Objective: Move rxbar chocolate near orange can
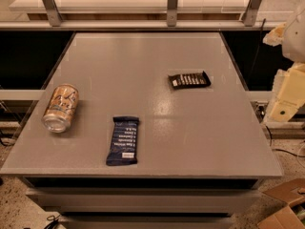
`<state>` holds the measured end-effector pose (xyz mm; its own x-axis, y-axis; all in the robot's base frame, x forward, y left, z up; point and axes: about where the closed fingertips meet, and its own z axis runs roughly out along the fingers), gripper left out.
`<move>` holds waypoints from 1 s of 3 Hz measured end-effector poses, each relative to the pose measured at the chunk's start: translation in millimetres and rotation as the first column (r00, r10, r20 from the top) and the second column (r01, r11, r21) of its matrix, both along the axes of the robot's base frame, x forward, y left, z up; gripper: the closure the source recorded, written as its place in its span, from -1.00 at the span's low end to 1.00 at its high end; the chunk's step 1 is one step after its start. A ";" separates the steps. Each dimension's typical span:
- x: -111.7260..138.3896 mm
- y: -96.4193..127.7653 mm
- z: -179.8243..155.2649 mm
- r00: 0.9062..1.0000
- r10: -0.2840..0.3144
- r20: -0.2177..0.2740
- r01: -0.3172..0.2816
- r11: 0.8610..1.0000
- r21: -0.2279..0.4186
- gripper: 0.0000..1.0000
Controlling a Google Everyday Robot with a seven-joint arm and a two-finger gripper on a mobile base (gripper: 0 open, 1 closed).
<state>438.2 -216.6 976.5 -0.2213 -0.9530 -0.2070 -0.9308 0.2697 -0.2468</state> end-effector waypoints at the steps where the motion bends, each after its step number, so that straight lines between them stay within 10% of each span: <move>1: 0.0 0.0 0.0 1.000 0.000 0.000 0.000 1.000 0.000 -1.00; 3: 26.1 22.2 -12.6 0.995 0.099 -0.001 -0.099 0.993 0.067 -1.00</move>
Offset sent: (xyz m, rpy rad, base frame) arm 0.0116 0.0075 -0.0071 0.0564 0.0090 0.0478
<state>464.3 -194.3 963.9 -0.1275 -0.9542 -0.2706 -0.9548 0.1919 -0.2270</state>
